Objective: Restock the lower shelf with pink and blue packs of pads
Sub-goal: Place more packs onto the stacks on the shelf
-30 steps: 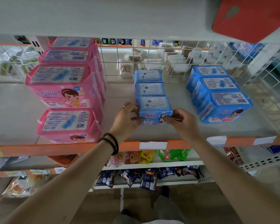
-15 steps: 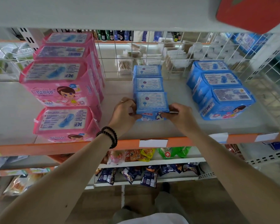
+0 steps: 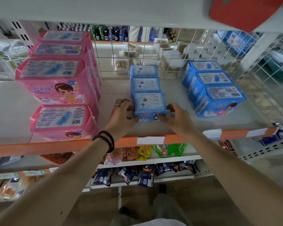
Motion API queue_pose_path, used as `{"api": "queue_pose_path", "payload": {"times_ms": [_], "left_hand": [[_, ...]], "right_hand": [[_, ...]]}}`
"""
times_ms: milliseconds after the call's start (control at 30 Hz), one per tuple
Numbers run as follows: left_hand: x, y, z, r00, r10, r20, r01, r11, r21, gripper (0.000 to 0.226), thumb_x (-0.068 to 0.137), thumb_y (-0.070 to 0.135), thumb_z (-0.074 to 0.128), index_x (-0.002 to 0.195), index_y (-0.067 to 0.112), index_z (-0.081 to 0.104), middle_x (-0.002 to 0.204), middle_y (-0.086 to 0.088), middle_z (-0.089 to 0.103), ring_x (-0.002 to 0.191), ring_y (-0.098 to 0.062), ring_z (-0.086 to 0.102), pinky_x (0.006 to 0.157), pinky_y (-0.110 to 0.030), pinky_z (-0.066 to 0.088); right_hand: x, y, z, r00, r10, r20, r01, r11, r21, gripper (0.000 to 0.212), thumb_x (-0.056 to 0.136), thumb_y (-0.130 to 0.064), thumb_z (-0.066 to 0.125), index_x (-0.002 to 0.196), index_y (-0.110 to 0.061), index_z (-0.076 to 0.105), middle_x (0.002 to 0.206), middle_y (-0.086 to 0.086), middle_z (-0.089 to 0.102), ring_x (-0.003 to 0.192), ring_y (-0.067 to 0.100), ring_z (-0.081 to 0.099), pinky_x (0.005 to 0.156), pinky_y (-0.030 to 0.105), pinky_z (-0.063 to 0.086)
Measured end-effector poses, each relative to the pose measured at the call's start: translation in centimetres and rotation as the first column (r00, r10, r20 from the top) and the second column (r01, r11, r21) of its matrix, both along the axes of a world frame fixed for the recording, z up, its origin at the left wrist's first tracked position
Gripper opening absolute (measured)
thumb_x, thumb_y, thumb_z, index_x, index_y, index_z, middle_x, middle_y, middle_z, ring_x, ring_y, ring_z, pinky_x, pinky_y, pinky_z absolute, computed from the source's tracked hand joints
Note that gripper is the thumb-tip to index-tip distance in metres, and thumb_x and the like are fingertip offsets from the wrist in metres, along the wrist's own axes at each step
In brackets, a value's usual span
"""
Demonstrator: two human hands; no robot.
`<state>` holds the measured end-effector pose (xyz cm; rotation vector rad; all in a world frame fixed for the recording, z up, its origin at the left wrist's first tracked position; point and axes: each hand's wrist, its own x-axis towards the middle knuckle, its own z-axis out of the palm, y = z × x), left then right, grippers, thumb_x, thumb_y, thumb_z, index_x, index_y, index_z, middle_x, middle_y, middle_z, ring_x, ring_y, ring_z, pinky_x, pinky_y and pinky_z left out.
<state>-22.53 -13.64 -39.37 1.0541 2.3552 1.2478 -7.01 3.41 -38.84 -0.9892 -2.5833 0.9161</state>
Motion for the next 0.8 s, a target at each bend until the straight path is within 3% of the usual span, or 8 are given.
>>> {"api": "queue_pose_path", "payload": {"times_ms": [133,300,467,633,733,800], "left_hand": [[1.5,-2.3,0.6,0.999,-0.021,-0.035,0.02,0.999,-0.034,0.038,0.091,0.032,0.071,0.12,0.02,0.05,0.132,0.002,0.043,0.113,-0.012,0.053,0.094,-0.031,0.051],[3.6,-4.3,1.8,0.989,-0.018,-0.15,0.011,0.999,-0.044,0.04,0.095,0.026,0.066,0.128,0.01,0.05,0.138,0.002,0.038,0.116,-0.012,0.048,0.104,-0.035,0.046],[7.7,-5.1,2.4,0.971,0.051,-0.232,-0.088,0.984,-0.154,0.046,0.096,0.042,0.058,0.135,0.02,0.044,0.148,0.005,0.032,0.122,-0.02,0.047,0.1,-0.037,0.044],[14.2,-4.7,2.8,0.923,0.113,-0.368,-0.195,0.961,-0.194,0.062,0.089,0.06,0.043,0.138,0.021,0.045,0.153,0.001,0.036,0.134,-0.029,0.037,0.106,-0.05,0.041],[17.7,-4.5,3.2,0.912,0.13,-0.389,-0.23,0.947,-0.223,0.058,0.094,0.054,0.05,0.142,0.023,0.042,0.159,0.003,0.028,0.142,-0.026,0.029,0.112,-0.049,0.033],[20.1,-4.8,3.3,0.906,0.149,-0.397,-0.252,0.942,-0.222,0.061,0.094,0.059,0.044,0.143,0.024,0.04,0.161,0.001,0.027,0.144,-0.027,0.028,0.115,-0.051,0.032]], "right_hand": [[1.2,-0.9,0.8,1.0,0.011,0.012,-0.011,0.999,0.037,0.088,0.08,-0.063,0.069,0.145,-0.013,0.036,0.148,0.006,0.046,0.135,0.023,0.041,0.107,0.045,0.04],[2.9,-1.4,1.8,0.998,0.061,-0.01,-0.059,0.992,0.108,0.098,0.08,-0.073,0.059,0.151,-0.012,0.028,0.155,0.009,0.037,0.142,0.027,0.033,0.114,0.049,0.033],[6.3,-1.8,2.1,0.987,0.144,-0.073,-0.123,0.962,0.242,0.101,0.079,-0.082,0.035,0.152,-0.013,0.025,0.153,0.011,0.035,0.14,0.027,0.033,0.113,0.051,0.033],[12.1,-2.2,2.2,0.973,0.232,0.01,-0.225,0.931,0.287,0.104,0.078,-0.09,0.017,0.155,-0.02,0.013,0.164,0.007,0.015,0.151,0.025,0.011,0.119,0.055,0.017],[15.2,-1.9,2.1,0.965,0.256,0.05,-0.26,0.93,0.261,0.093,0.086,-0.078,0.034,0.157,-0.025,0.008,0.166,-0.001,0.001,0.153,0.021,-0.001,0.122,0.052,0.006],[17.1,-1.7,1.9,0.966,0.258,0.007,-0.251,0.932,0.26,0.085,0.09,-0.071,0.043,0.156,-0.029,0.011,0.166,-0.003,0.002,0.153,0.02,0.0,0.123,0.054,0.01]]}}
